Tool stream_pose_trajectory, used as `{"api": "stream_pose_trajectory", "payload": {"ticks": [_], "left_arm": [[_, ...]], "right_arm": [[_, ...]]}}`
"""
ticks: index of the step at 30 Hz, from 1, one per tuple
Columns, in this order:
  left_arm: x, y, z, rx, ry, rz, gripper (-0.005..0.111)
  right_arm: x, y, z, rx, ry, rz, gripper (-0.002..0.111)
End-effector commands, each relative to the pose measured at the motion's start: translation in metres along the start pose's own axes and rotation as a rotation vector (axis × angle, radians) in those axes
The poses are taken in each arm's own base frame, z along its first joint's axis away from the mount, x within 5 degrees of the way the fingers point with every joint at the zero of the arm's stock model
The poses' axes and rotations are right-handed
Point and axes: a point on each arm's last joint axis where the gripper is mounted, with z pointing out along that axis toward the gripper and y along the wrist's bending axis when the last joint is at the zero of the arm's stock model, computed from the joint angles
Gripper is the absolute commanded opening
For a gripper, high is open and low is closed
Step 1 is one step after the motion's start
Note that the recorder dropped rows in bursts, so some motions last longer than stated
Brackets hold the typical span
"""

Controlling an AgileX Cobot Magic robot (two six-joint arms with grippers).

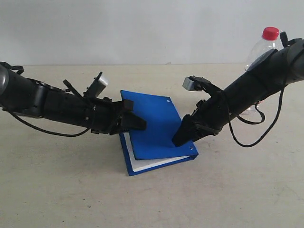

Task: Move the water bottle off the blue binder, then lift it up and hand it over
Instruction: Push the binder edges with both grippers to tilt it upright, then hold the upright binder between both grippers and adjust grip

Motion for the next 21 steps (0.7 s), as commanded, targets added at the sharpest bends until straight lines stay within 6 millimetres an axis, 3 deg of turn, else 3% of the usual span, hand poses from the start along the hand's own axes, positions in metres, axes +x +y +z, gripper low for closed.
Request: {"api": "stream_pose_trajectory", "payload": {"ticks": [1,4,9,15,21], "left_arm": [[-0.002,-0.015,-0.018,0.200,0.023,0.232,0.004],[-0.007,-0.021,-0.036,0.329,0.000,0.240,0.004],[-0.013,-0.007,-0.056,0.288,-0.018,0.228,0.004],[0.003,0.003,-0.060,0.267,0.052,0.219,0.004],[0.010,0.005,-0.060,0.270,0.051,0.235,0.004]], "right_arm": [[-0.002,0.017,-0.001,-0.139,0.011,-0.040,0.059],[-0.001,0.017,-0.001,-0.144,0.013,-0.042,0.059],[-0.001,0.020,-0.002,-0.176,0.015,-0.063,0.059],[-0.012,0.034,-0.006,-0.322,-0.128,-0.135,0.059],[-0.023,0.037,-0.008,-0.350,-0.251,-0.122,0.059]]}}
